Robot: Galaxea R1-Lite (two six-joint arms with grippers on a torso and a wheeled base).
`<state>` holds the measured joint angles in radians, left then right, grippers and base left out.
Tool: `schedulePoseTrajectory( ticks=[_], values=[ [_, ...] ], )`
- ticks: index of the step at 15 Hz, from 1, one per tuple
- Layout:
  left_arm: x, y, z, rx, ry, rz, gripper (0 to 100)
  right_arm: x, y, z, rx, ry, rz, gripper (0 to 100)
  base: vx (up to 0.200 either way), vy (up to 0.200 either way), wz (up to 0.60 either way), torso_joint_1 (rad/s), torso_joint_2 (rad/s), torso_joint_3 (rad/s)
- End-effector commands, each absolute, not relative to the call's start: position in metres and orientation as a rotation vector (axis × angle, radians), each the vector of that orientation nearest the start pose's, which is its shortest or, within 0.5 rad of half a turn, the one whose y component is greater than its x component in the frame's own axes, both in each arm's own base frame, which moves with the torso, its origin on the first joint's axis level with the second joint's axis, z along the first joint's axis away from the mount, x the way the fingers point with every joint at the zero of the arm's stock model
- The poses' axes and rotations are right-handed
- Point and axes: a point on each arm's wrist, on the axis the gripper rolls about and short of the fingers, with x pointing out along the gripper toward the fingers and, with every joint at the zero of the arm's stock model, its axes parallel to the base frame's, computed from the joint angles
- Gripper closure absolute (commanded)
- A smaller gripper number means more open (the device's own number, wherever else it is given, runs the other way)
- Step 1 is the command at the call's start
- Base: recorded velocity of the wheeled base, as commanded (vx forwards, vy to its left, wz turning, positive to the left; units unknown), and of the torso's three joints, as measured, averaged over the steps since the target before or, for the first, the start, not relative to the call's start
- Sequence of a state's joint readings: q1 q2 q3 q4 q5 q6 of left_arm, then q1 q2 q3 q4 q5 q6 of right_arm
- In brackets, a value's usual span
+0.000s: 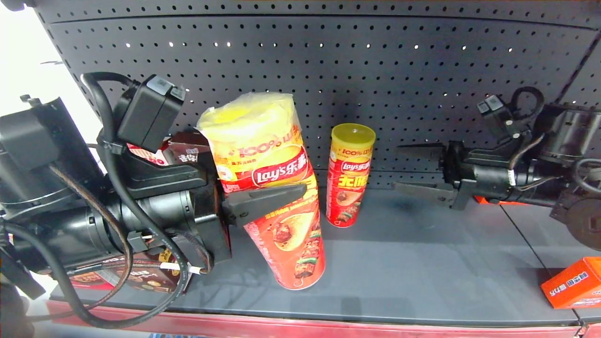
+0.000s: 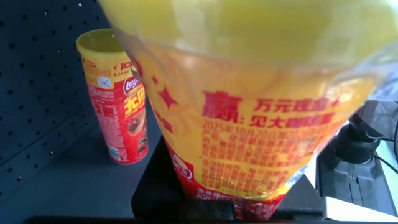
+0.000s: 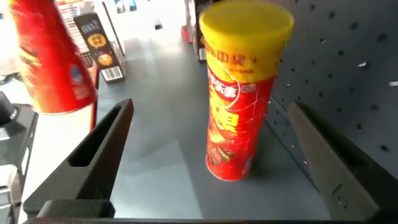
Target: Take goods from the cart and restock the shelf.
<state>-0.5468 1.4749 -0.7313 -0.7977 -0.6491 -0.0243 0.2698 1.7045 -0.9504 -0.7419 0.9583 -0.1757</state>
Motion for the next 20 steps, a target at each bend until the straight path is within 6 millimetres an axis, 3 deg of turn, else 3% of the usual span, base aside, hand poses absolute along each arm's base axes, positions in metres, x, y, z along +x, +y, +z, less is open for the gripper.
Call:
schedulePoseTrajectory(
  ticks=[1,6,10,20],
  values=[
    [0.205,-0.14,0.241,-0.018,-0.044,-1.194,100,0.315,0.11,0.215,-0.135,-0.059,1.241,0,0.0,0.0,0.0,0.0,0.0,0.0],
    [0.207,-0.14,0.241,-0.019,-0.042,-1.191,100,0.348,0.12,0.217,-0.15,-0.1,1.248,0,0.0,0.0,0.0,0.0,0.0,0.0],
    [0.207,-0.139,0.24,-0.027,-0.035,-1.186,100,0.369,0.131,0.202,-0.145,-0.084,1.261,0,0.0,0.0,0.0,0.0,0.0,0.0],
    [0.209,-0.134,0.241,-0.029,-0.047,-1.165,100,0.39,0.157,0.164,-0.14,-0.046,1.311,0,0.0,0.0,0.0,0.0,0.0,0.0]
  ],
)
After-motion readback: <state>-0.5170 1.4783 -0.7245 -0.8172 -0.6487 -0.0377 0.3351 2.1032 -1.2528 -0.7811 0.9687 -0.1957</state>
